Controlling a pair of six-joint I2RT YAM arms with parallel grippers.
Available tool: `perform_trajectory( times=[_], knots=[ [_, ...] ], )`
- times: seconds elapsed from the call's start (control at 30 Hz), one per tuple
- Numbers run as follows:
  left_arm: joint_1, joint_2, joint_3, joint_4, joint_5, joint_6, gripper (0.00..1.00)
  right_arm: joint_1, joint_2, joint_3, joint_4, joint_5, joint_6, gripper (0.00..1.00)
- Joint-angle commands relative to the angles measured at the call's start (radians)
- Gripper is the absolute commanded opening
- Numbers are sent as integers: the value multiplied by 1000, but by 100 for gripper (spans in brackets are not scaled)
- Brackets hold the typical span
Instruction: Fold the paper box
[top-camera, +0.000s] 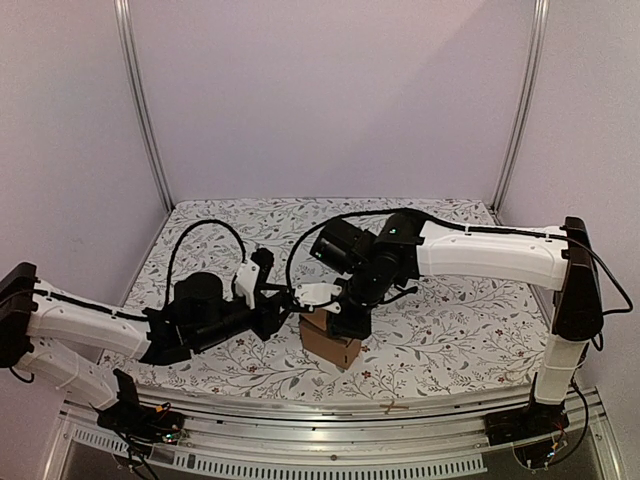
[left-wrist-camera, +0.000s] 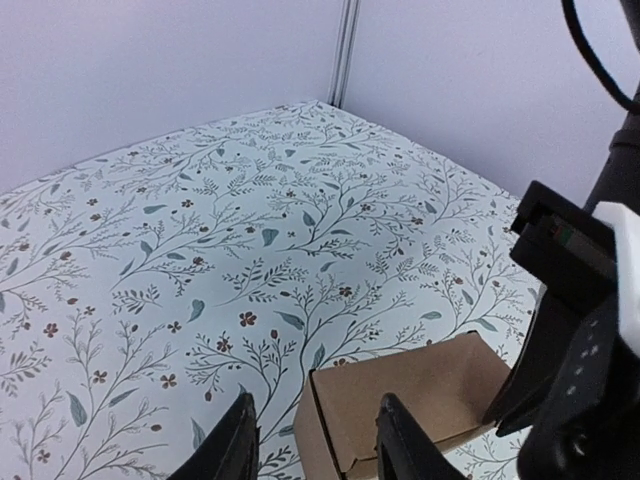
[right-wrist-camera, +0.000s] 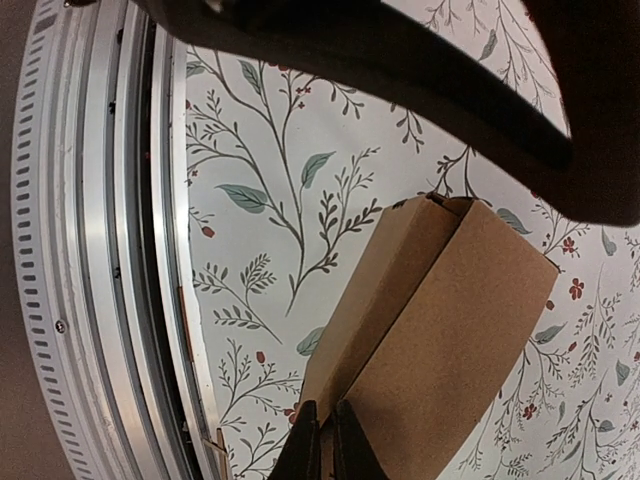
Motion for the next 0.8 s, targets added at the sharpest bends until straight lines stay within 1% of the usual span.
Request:
perform_trajectory(
  times=[0.0,0.17,0.47,0.67,0.77],
  knots=[
    [24,108,59,-25,3,-37,40,0,45,-7,-37,20,2,4],
    [30,220,119,-50,26,-55,39,0,37,-18,-37,25,1,4],
    [30,297,40,14,30,-91,35,1,32,-47,-24,29,-4,5],
    [31,398,77,-5,37,-88,34,-1,35,-60,-17,31,-4,5],
    [30,429,83,23,61,-104,33,-2,23,-60,-20,30,-6,6]
  ],
)
